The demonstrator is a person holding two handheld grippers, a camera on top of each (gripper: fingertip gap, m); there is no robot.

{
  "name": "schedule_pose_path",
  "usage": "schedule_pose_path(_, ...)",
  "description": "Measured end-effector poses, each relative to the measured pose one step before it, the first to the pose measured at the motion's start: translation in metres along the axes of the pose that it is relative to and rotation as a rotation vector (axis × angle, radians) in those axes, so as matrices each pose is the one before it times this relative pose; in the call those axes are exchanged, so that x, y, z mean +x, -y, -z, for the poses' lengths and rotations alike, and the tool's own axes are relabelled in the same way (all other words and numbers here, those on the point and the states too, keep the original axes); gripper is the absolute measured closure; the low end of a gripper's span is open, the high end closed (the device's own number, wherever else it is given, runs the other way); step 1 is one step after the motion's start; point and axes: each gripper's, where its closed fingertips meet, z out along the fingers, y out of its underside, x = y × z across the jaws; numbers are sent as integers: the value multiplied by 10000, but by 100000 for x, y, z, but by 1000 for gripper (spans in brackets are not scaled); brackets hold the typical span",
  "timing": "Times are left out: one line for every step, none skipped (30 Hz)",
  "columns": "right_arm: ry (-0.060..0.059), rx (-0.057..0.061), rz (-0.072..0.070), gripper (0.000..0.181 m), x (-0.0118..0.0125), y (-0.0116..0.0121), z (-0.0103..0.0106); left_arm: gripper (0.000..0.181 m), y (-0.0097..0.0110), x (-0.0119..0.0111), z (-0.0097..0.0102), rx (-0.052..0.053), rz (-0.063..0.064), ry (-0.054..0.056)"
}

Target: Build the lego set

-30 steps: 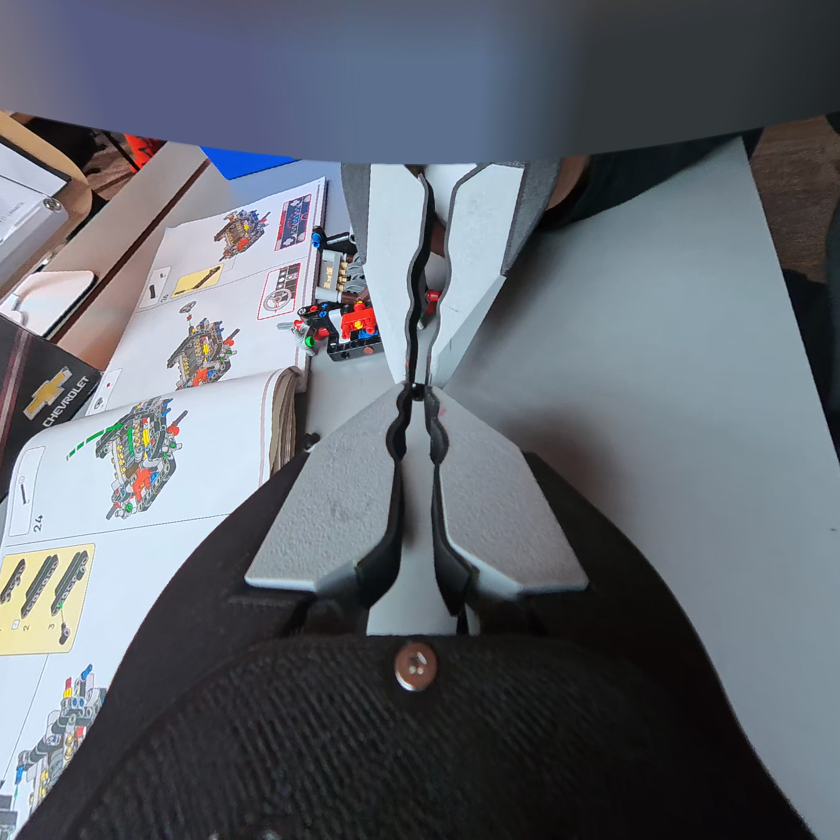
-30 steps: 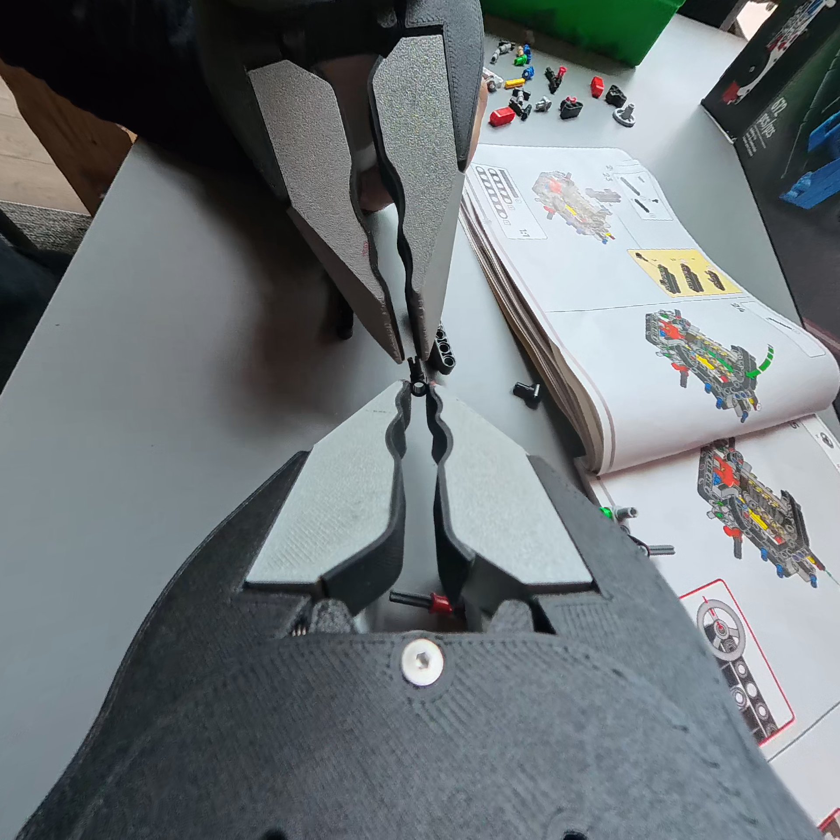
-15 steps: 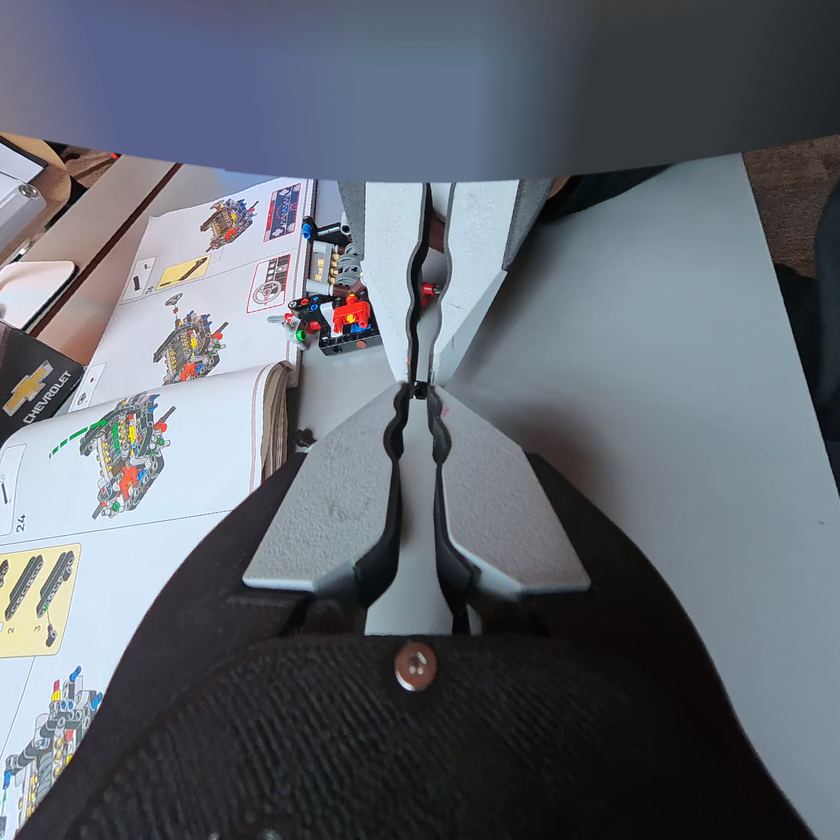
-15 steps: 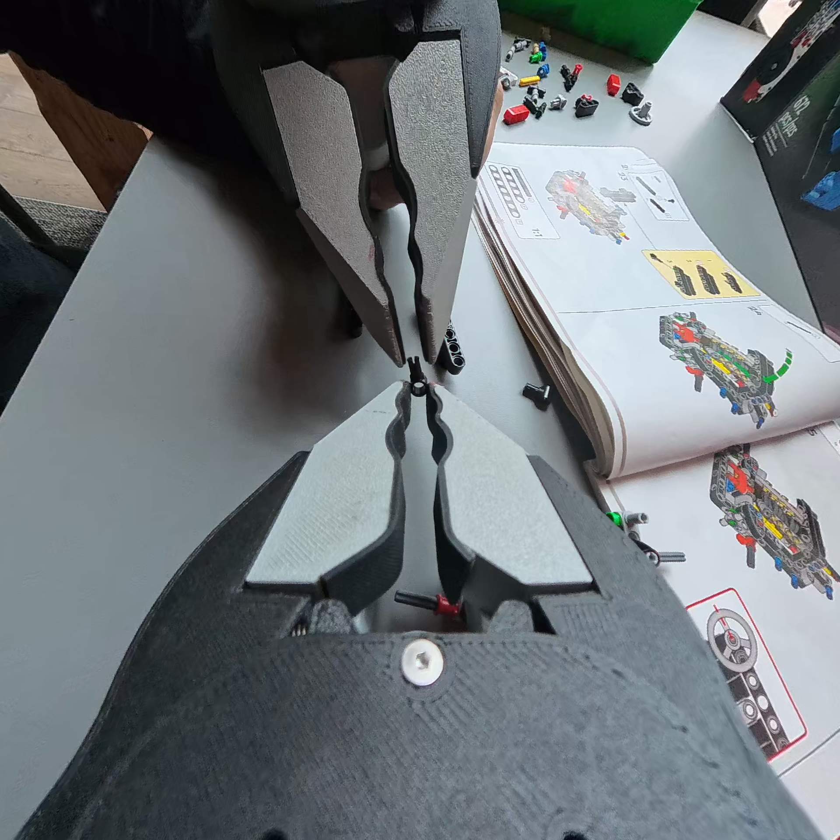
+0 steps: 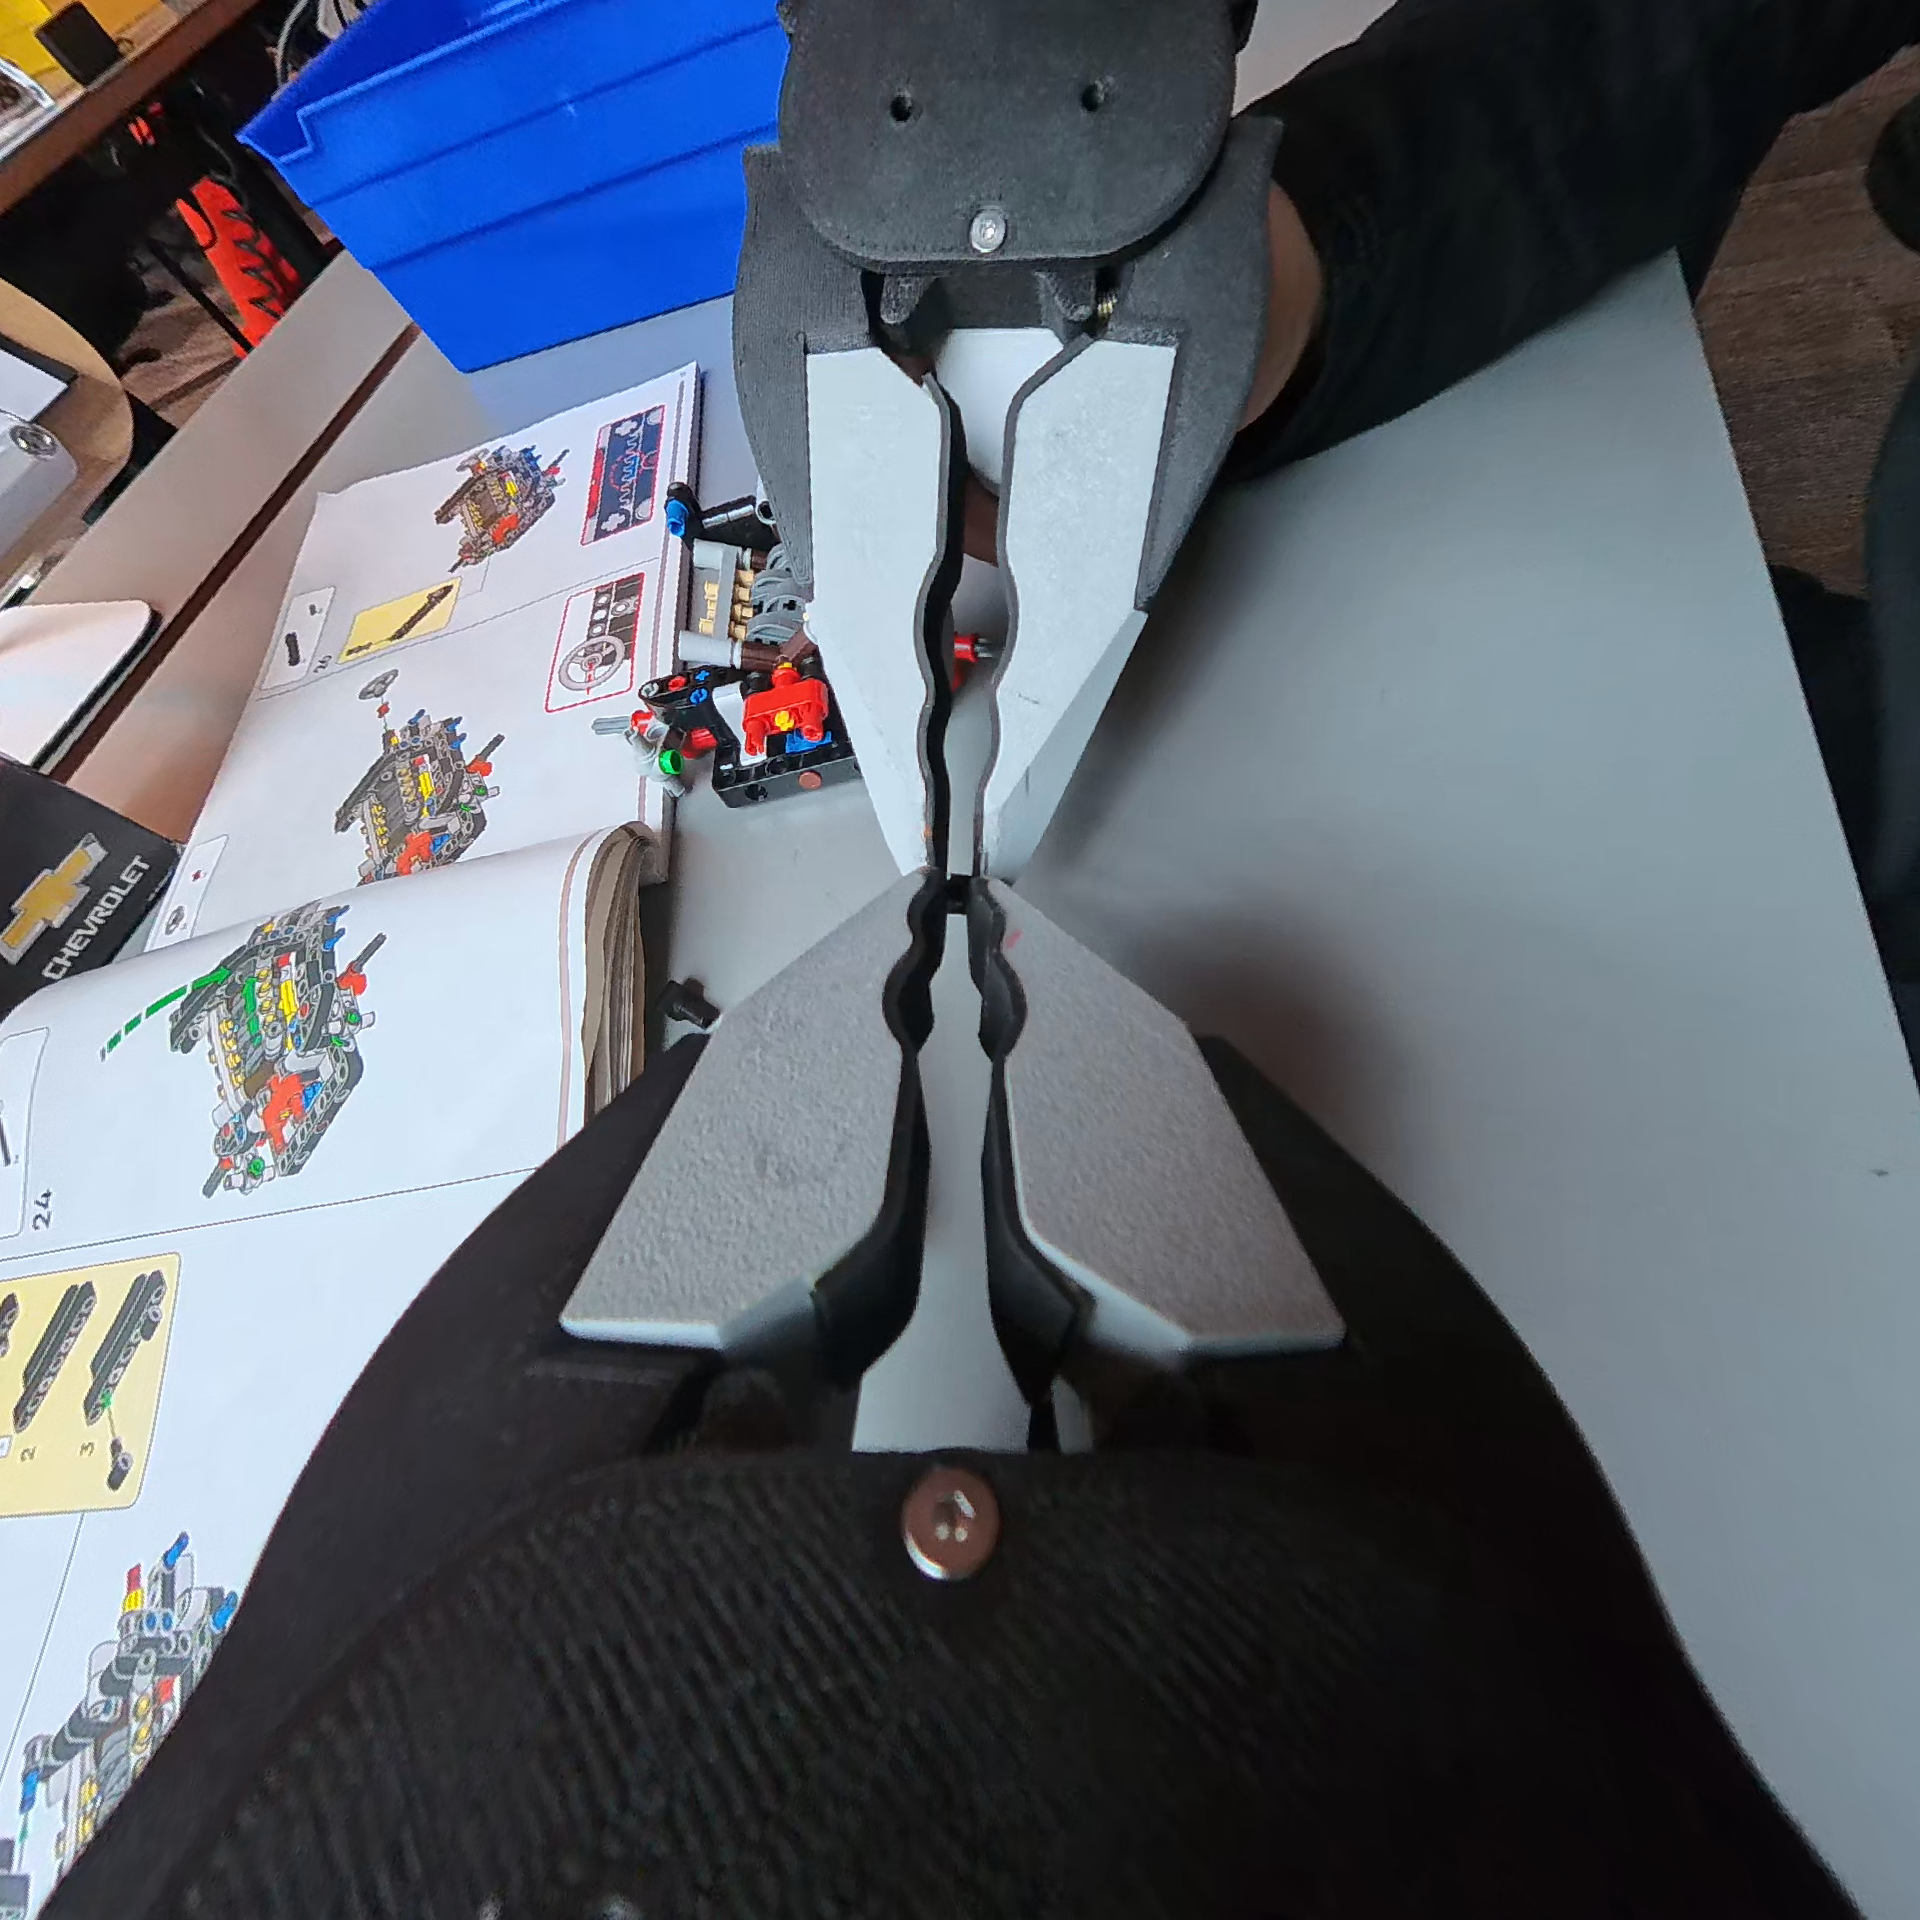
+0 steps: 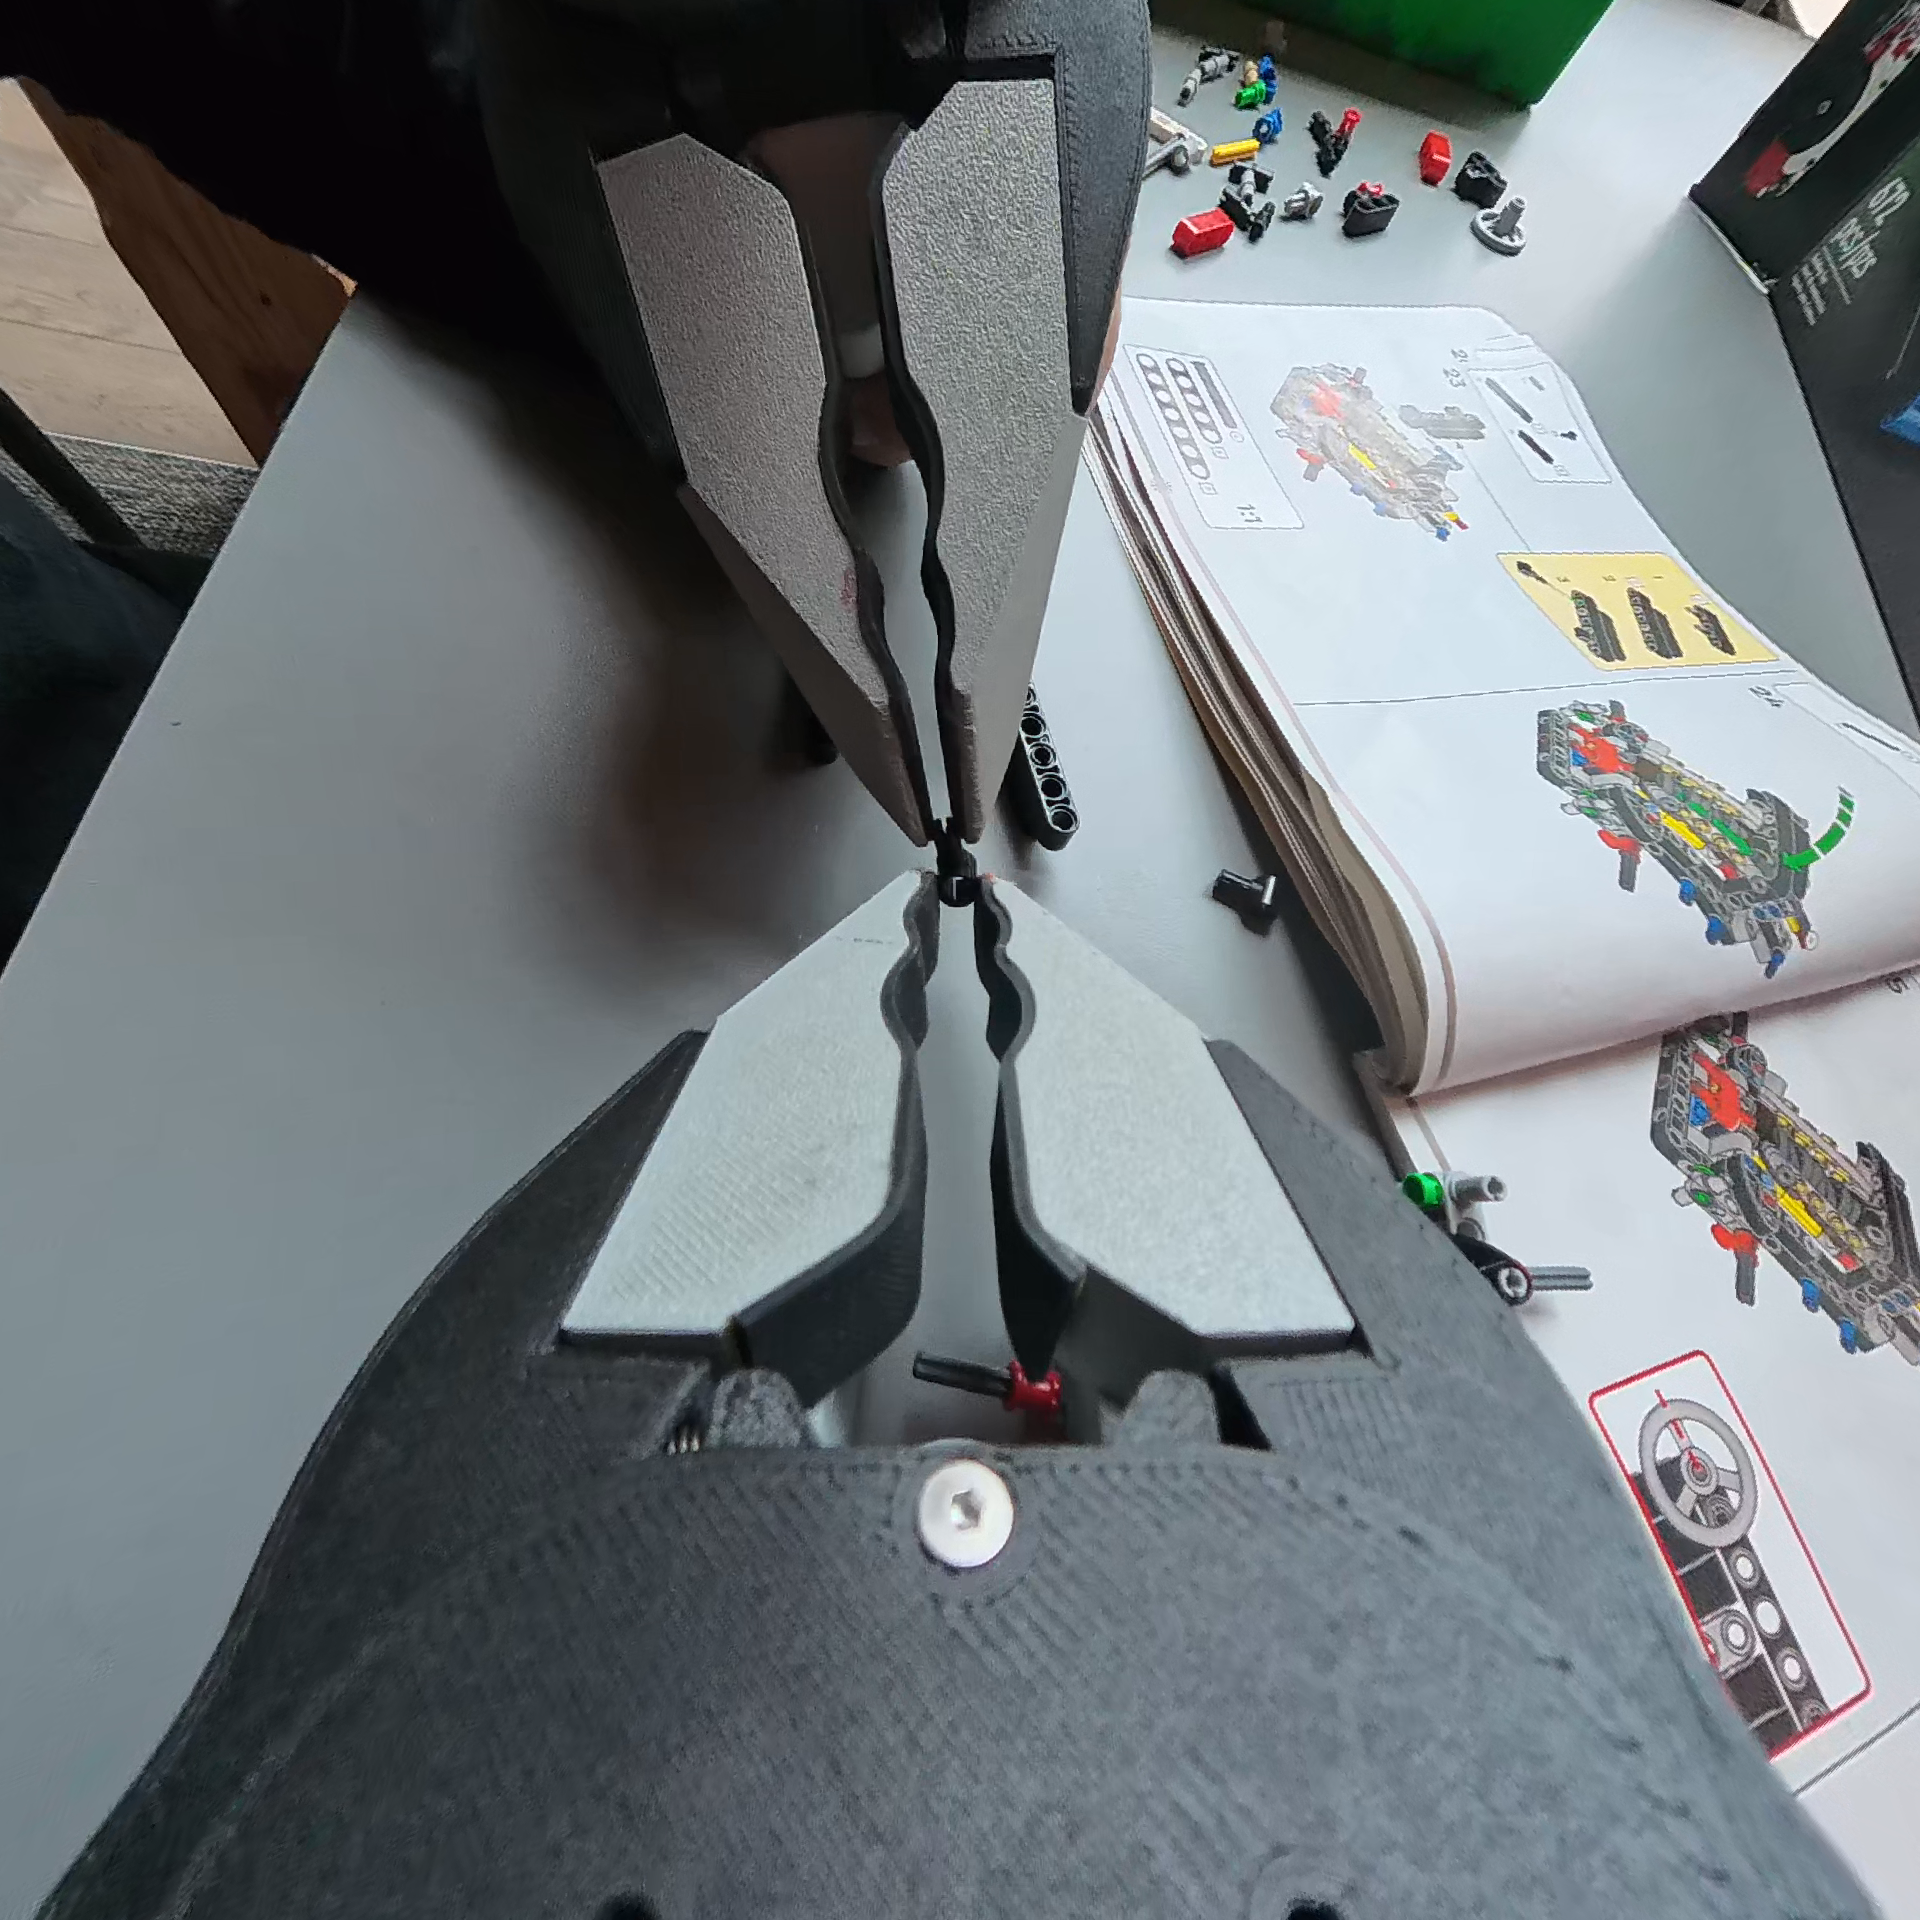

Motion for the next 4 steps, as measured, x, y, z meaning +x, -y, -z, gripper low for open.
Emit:
schedule_pose_path(-11,-10,-5,178,13,-17,-7,180,-9,-15,-14,-8,2,19)
schedule_pose_path(-10,-23,1,178,12,-22,-15,180,-27,-17,-24,-18,18,-6)
schedule_pose_path(1,-40,6,178,-11,-54,-24,180,-33,12,-34,-30,23,-24)
schedule_pose_path(15,-55,16,178,-30,-72,-50,180,-58,32,-35,-44,-6,-25)
